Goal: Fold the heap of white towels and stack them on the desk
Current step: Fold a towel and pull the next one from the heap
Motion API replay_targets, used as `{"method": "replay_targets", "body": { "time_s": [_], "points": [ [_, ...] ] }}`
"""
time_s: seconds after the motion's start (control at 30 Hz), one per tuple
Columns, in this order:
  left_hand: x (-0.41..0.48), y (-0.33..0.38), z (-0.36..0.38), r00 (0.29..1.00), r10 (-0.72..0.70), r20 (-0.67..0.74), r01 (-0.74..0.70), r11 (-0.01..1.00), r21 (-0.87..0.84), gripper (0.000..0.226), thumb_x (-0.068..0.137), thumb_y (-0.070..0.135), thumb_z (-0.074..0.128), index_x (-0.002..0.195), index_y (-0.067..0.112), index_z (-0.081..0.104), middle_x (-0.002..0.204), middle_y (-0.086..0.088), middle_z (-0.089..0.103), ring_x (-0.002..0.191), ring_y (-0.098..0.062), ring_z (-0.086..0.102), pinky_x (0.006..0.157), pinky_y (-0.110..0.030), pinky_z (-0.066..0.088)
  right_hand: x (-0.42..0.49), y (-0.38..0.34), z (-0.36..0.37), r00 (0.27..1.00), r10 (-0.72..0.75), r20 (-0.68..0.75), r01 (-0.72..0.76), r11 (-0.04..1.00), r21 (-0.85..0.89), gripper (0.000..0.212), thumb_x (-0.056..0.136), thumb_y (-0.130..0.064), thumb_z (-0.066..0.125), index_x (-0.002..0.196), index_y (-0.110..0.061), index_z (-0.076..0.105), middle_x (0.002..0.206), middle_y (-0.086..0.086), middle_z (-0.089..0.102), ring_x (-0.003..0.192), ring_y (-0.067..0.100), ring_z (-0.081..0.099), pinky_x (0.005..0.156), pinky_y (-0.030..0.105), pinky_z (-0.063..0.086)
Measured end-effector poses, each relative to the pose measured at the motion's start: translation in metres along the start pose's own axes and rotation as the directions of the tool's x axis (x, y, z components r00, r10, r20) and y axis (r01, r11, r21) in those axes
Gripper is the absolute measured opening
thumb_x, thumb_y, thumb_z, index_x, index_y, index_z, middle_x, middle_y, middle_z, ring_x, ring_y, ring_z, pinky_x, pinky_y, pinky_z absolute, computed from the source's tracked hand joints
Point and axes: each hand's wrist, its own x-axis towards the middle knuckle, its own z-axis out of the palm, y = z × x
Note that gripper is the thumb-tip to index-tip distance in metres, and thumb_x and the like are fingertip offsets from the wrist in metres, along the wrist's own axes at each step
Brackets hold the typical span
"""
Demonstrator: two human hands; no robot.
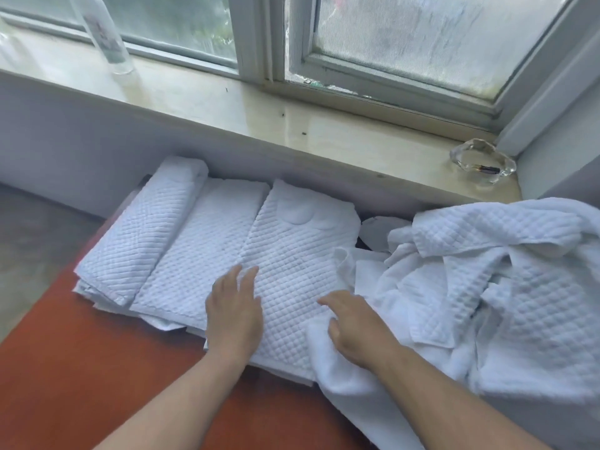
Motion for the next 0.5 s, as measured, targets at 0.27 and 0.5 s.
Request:
{"method": "replay_targets", "body": {
  "time_s": [0.27, 0.5],
  "points": [
    [0.007, -0.02, -0.004, 0.997, 0.073, 0.008, -0.073, 0.997, -0.035, 0.061, 0.094, 0.015, 0.057, 0.152, 0.022, 0.038, 0.154, -0.011, 0.038, 0.136, -0.034, 0.041, 0.109, -0.049, 0.037, 0.024, -0.008, 0.009, 0.982, 0.19, -0.015, -0.185, 0.927, -0.326, 0.031, 0.104, -0.034, 0.031, 0.118, -0.021, 0.055, 0.113, 0.003, 0.063, 0.106, 0.03, 0.053, 0.084, 0.043, 0.046],
    [-0.003, 0.012, 0.031, 0.885, 0.322, 0.335, -0.378, 0.918, 0.117, 0.087, 0.084, 0.082, 0.017, 0.158, 0.041, -0.002, 0.168, -0.001, -0.013, 0.154, -0.033, -0.009, 0.12, -0.059, -0.007, 0.001, 0.041, -0.008, 0.938, 0.344, 0.025, -0.282, 0.807, -0.518, 0.037, 0.102, -0.038, 0.031, 0.109, -0.022, 0.063, 0.113, 0.005, 0.064, 0.112, 0.031, 0.054, 0.098, 0.042, 0.04]
  ]
}}
